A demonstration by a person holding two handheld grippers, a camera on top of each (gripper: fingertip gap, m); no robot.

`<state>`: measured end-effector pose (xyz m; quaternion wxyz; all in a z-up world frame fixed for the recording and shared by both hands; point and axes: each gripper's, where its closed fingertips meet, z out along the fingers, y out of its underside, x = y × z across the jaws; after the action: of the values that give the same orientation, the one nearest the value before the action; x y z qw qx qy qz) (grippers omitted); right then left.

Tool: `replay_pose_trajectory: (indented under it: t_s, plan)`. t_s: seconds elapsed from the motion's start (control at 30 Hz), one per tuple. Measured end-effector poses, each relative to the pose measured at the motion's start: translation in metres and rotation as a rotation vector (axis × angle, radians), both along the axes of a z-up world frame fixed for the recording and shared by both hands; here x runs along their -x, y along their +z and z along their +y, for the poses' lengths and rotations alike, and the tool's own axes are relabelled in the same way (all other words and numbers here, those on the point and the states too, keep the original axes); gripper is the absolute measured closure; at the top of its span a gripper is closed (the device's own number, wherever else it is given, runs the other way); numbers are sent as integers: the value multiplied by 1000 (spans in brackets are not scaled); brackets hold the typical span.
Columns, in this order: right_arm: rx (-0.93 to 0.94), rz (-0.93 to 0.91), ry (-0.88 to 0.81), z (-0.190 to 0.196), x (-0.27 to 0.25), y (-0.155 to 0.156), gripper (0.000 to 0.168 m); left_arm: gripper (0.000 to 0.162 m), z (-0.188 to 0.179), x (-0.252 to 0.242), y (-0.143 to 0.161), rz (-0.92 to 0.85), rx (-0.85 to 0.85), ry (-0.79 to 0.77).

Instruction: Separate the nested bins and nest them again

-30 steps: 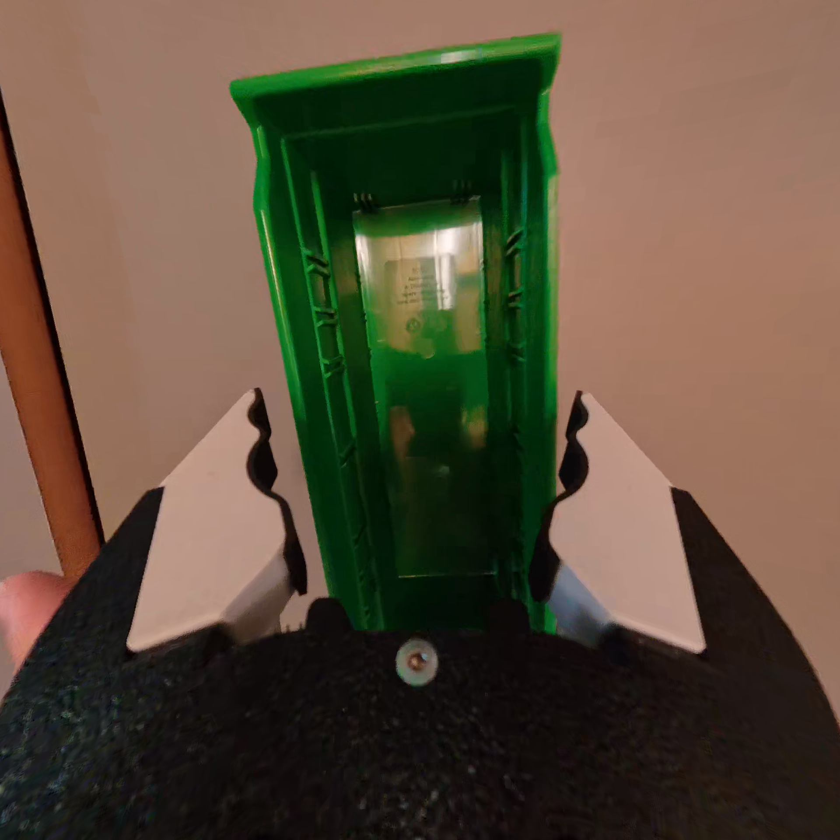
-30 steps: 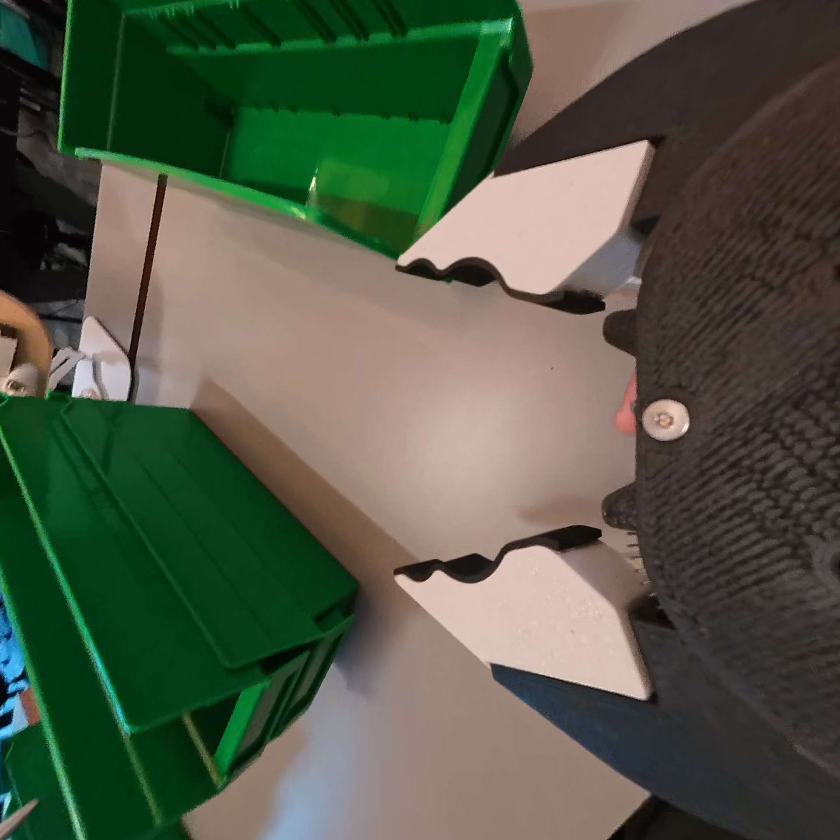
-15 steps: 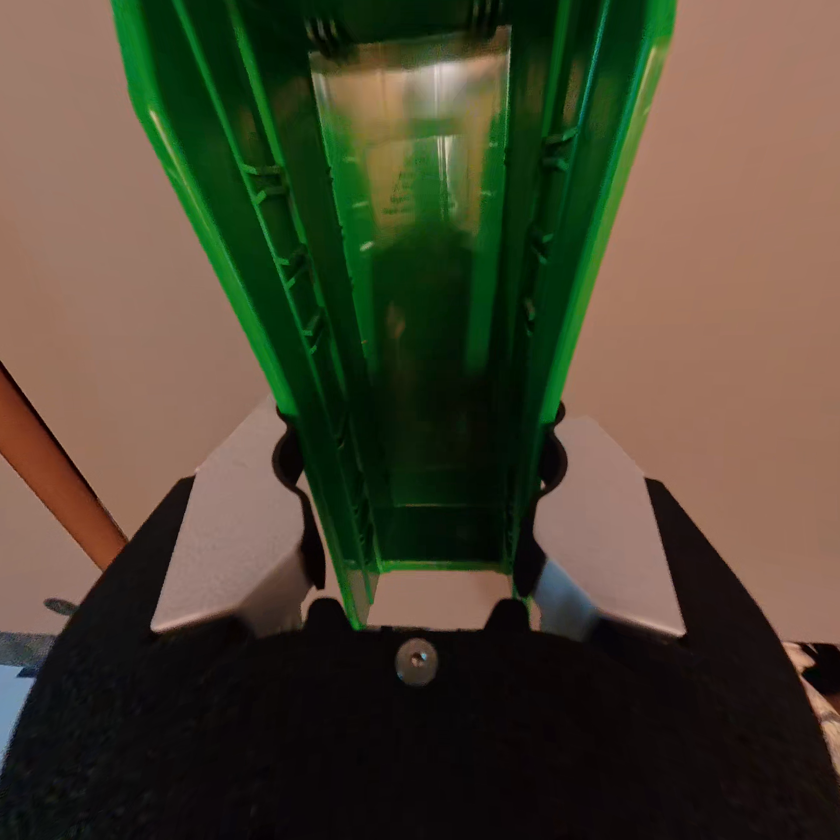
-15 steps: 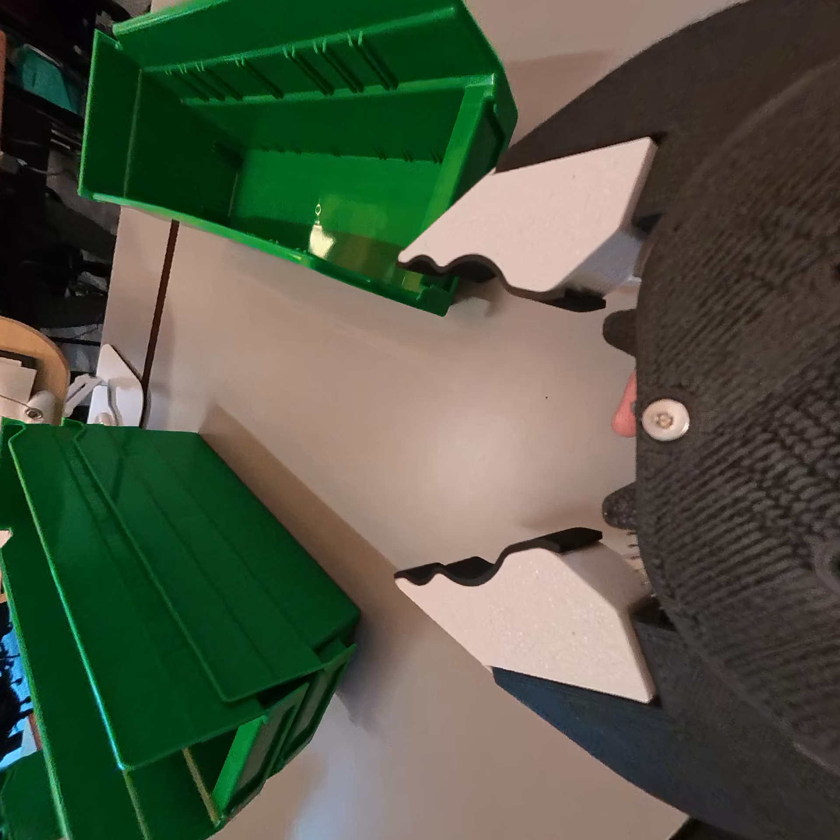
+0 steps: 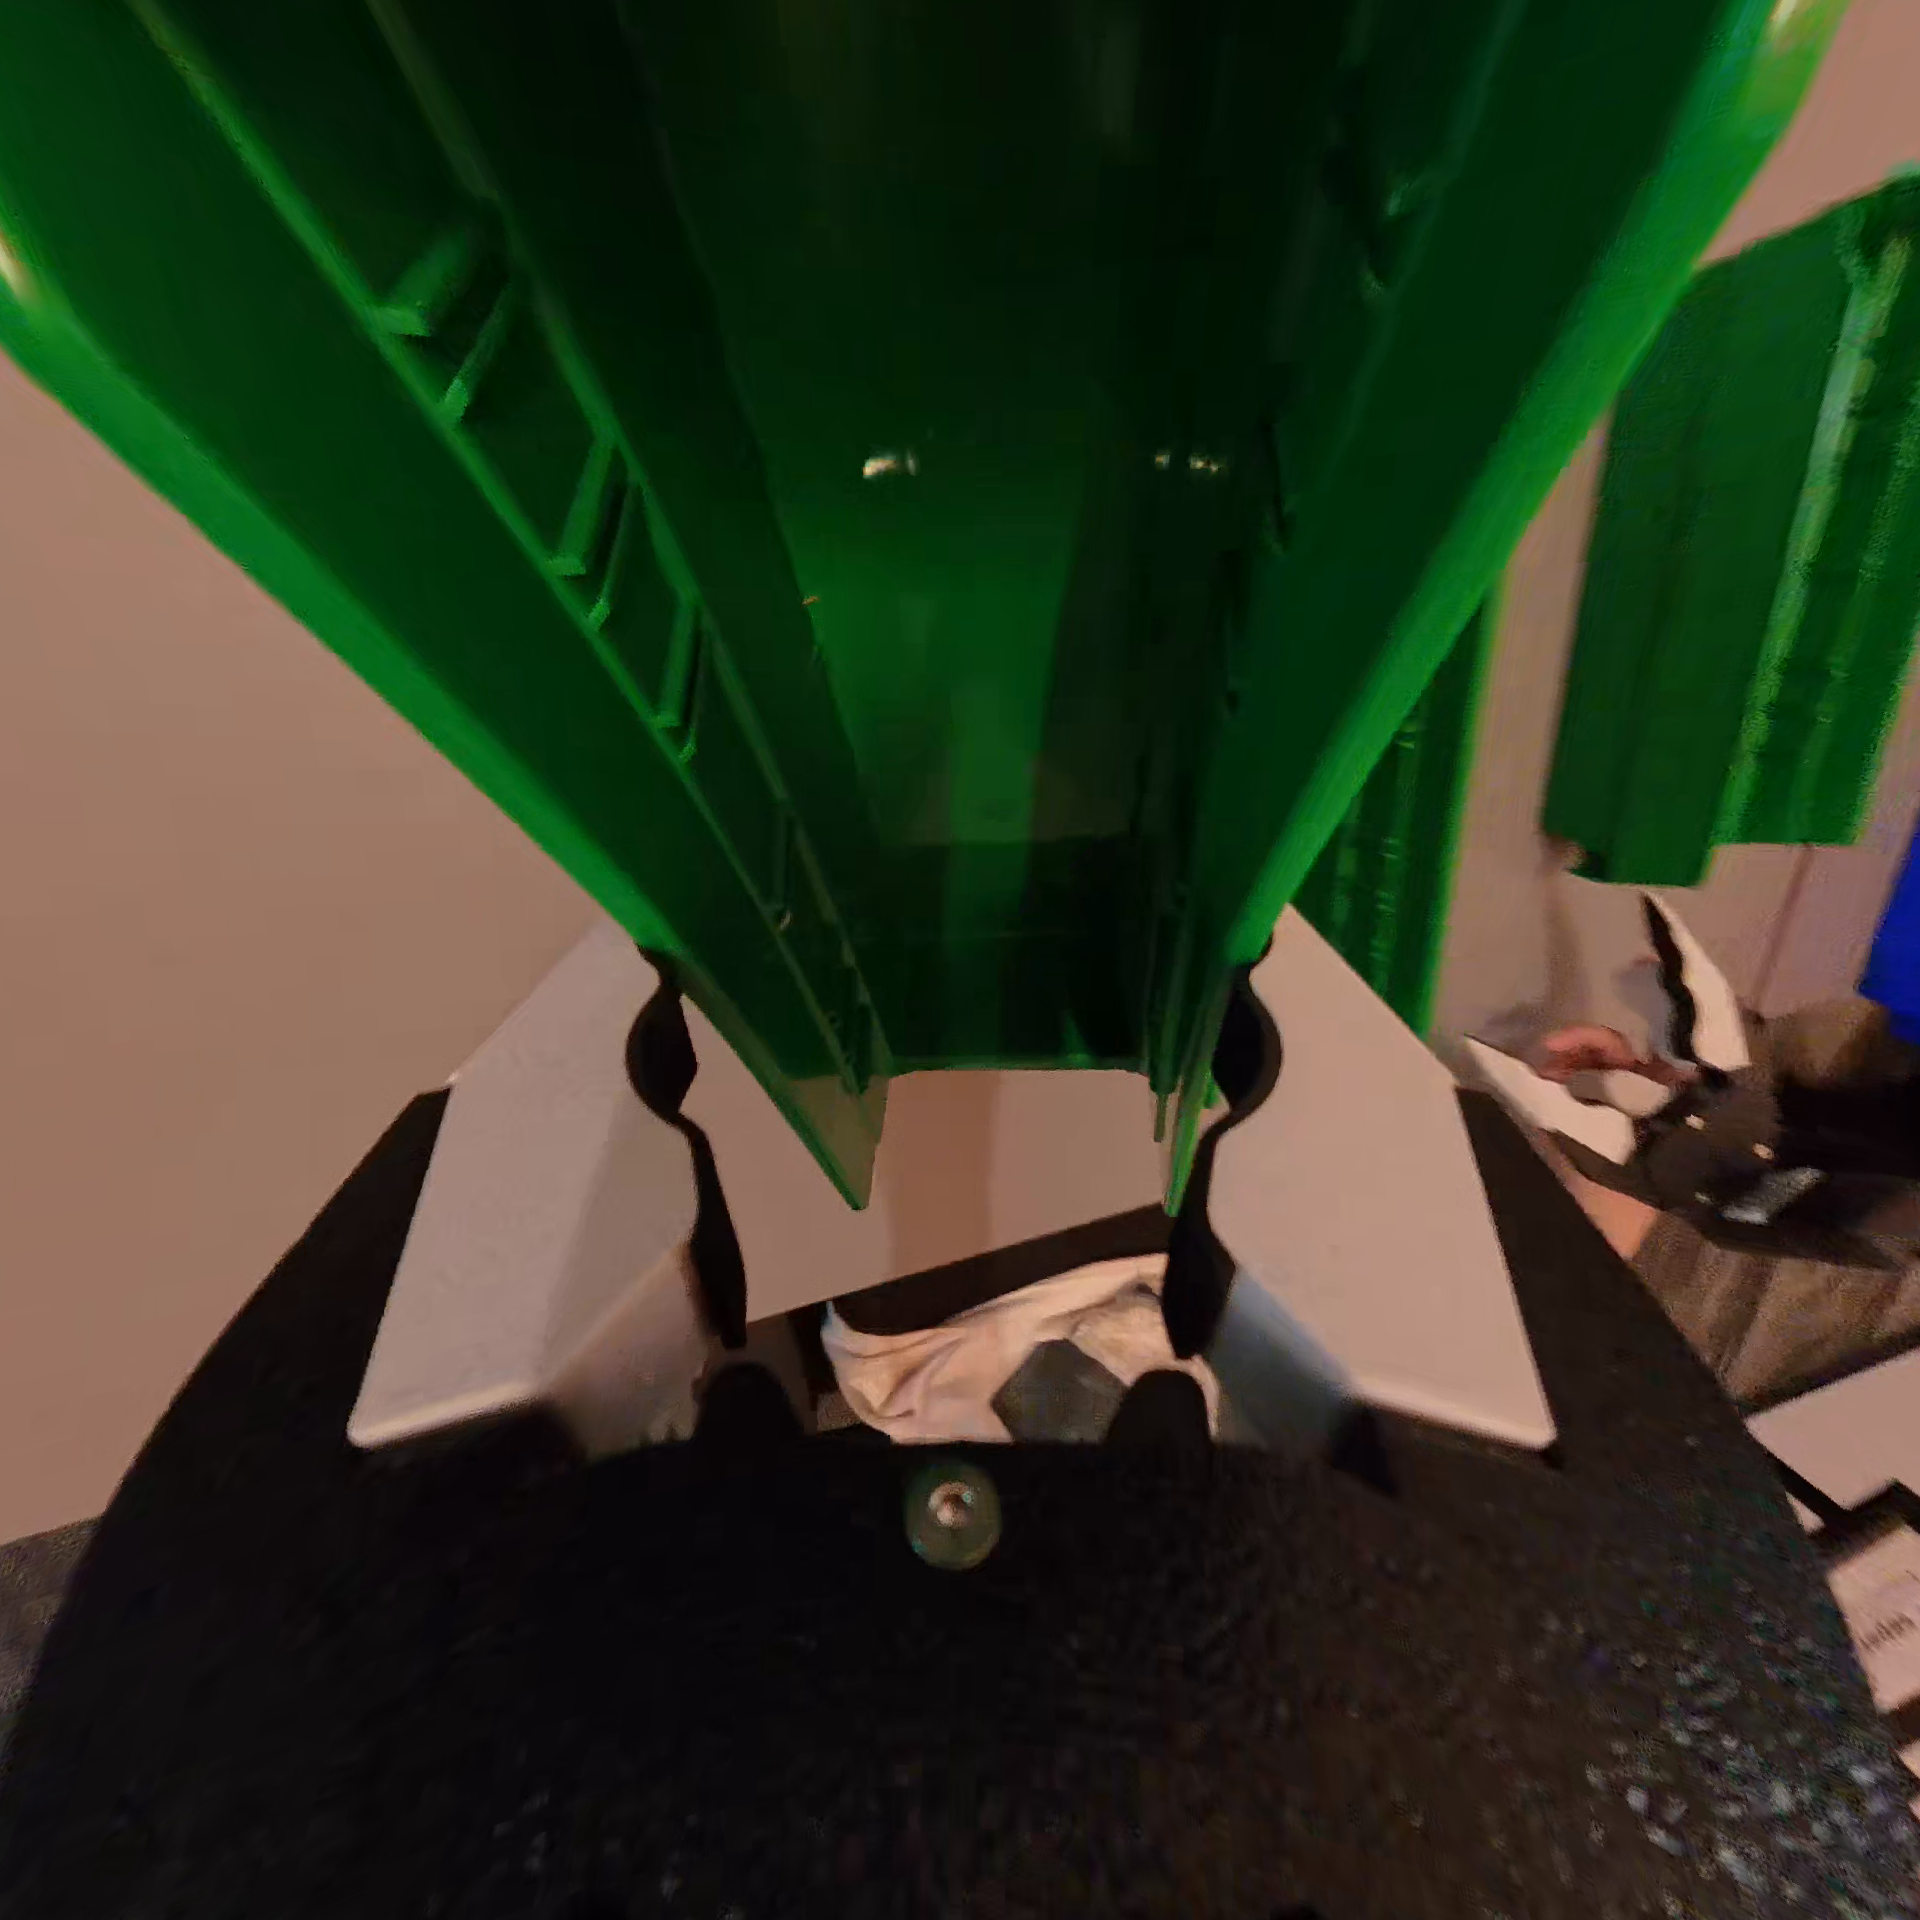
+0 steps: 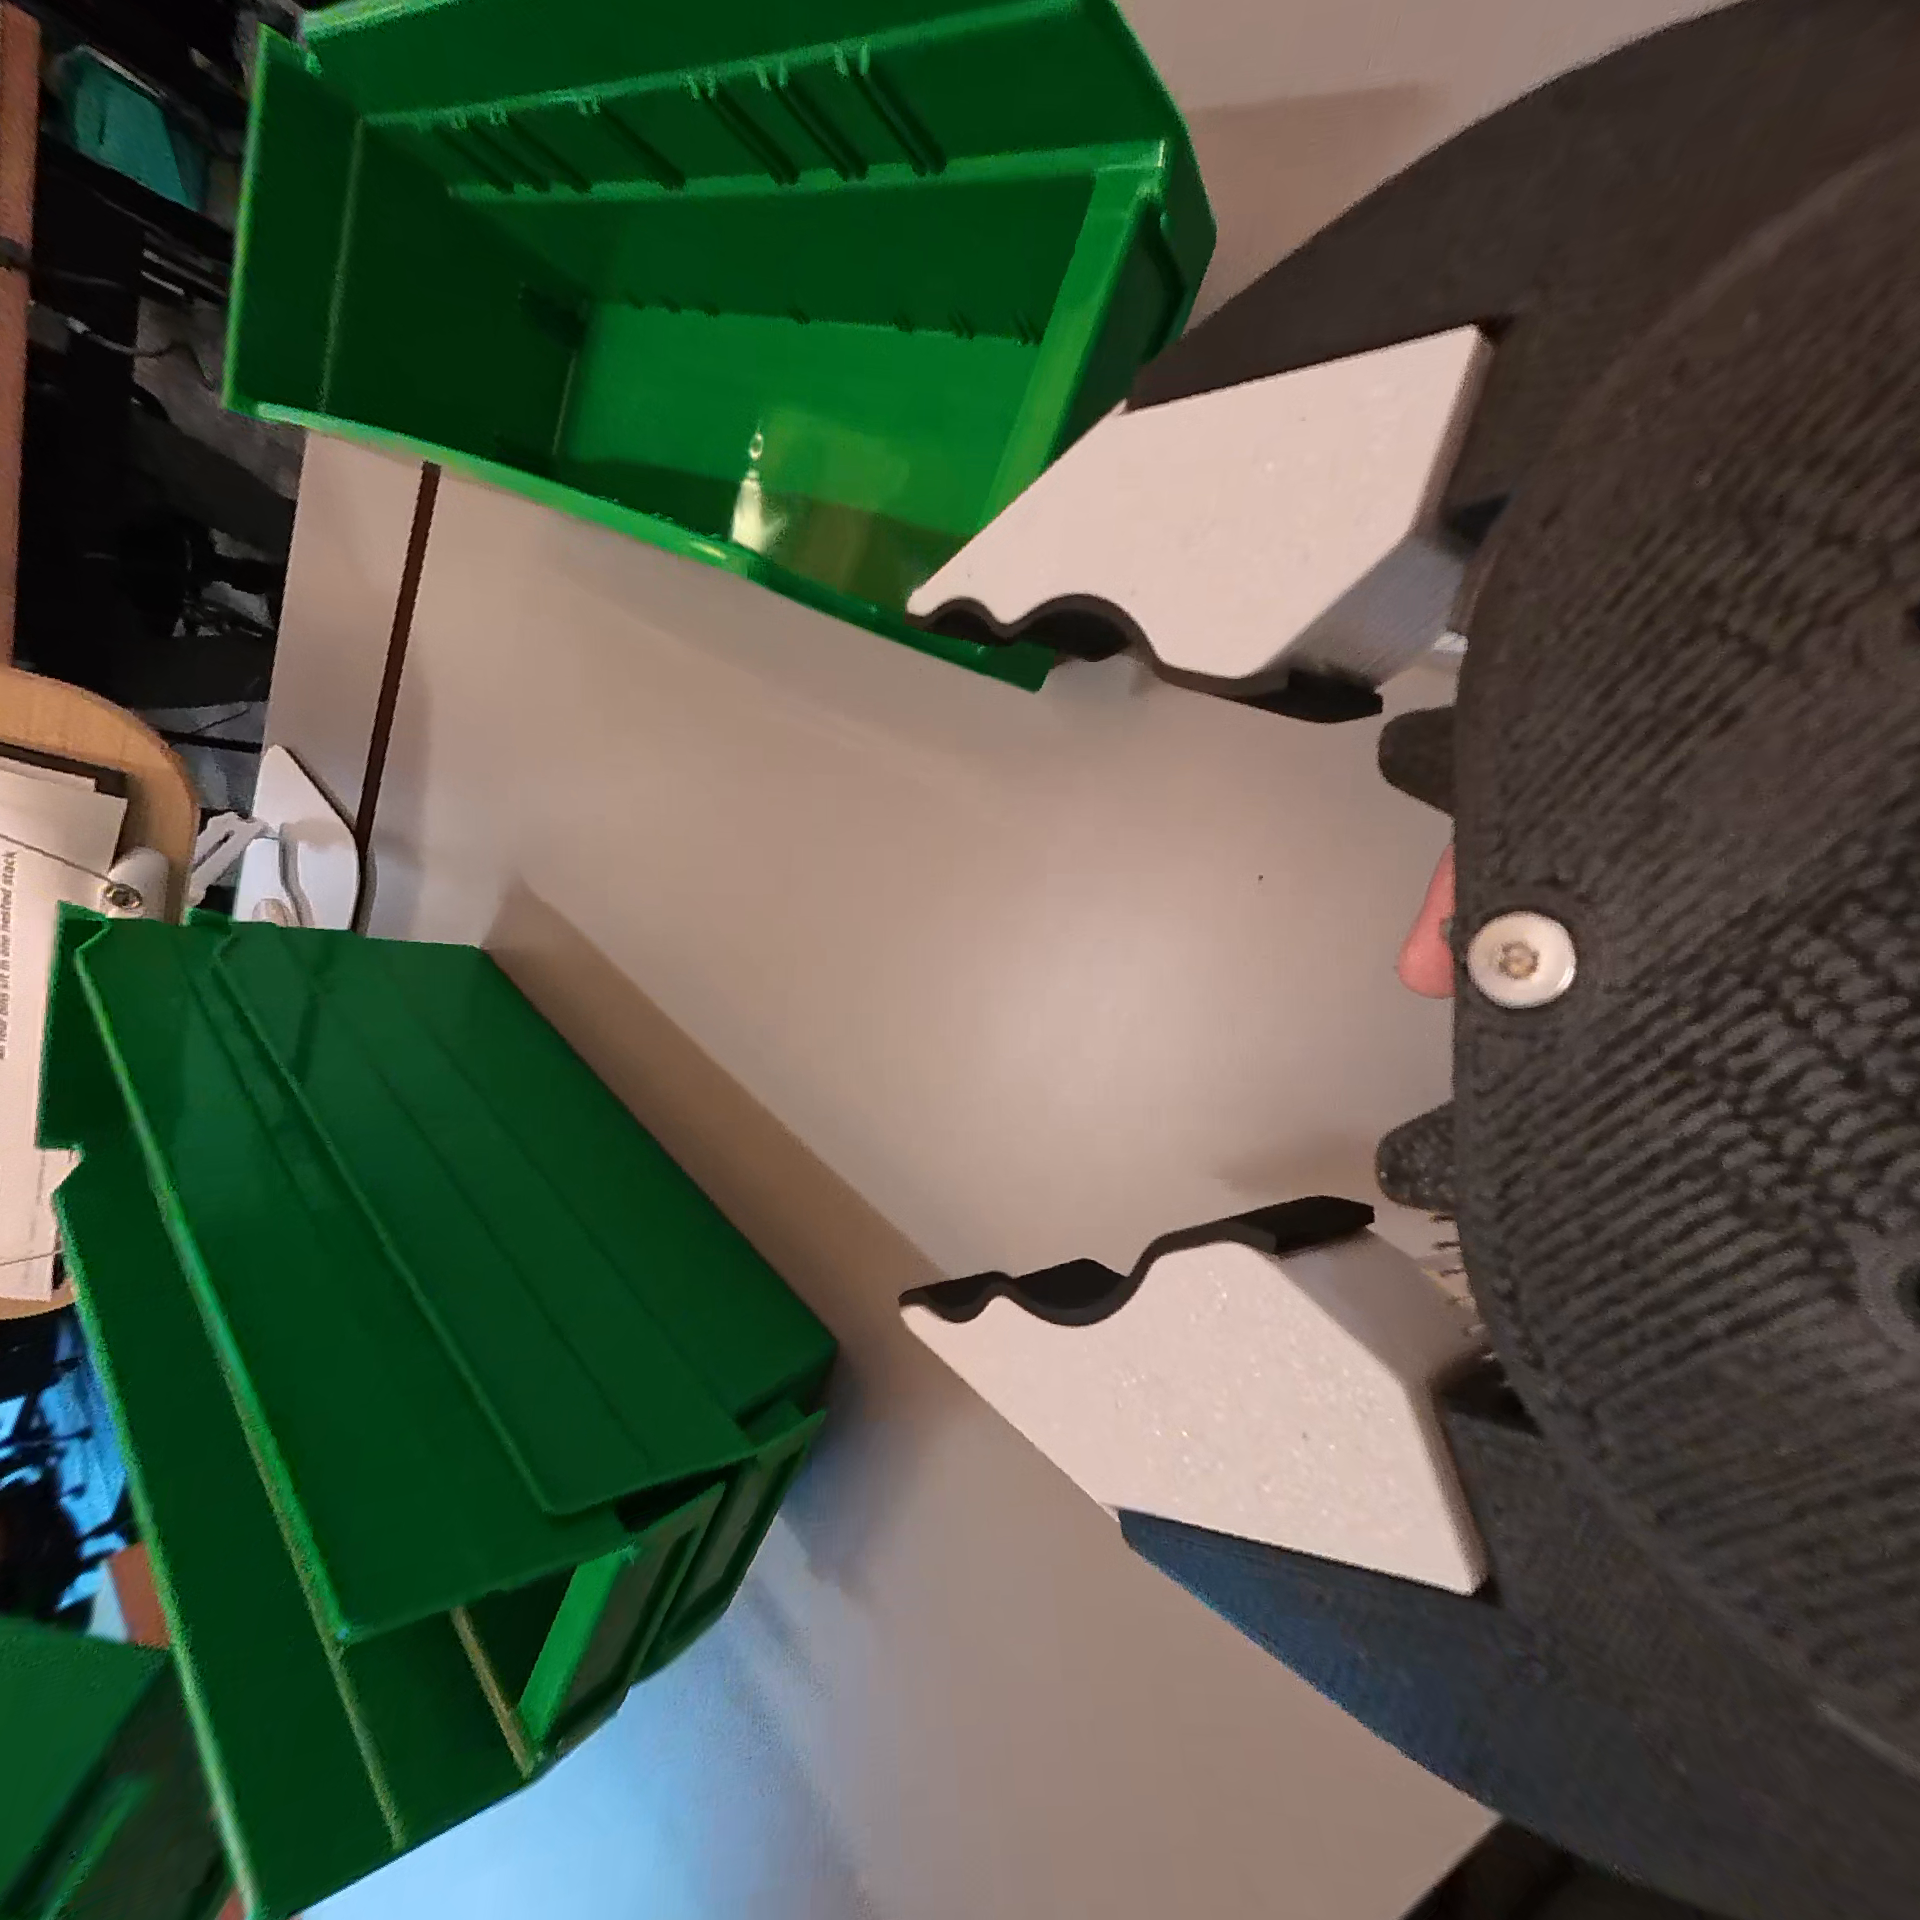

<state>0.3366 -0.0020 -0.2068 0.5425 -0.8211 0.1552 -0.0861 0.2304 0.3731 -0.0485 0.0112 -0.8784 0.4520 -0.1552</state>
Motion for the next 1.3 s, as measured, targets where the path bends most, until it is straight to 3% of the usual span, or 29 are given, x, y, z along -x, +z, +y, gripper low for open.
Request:
replay_pose_trajectory:
  t_s: [0.27,0.47,0.73,1.3]
  plan:
    - [-27,-67,1,-5,6,21,51,65,-113,-59,40,62,-42,-193]
    - [-47,-65,-5,-9,4,26,51,65,-155,-78,8,128,11,-162]
    - [-49,-78,-11,-17,1,30,52,66,-141,-78,-34,252,-48,-32]
    - [-28,-63,-5,-14,1,22,52,65,-136,-101,-77,166,-145,20]
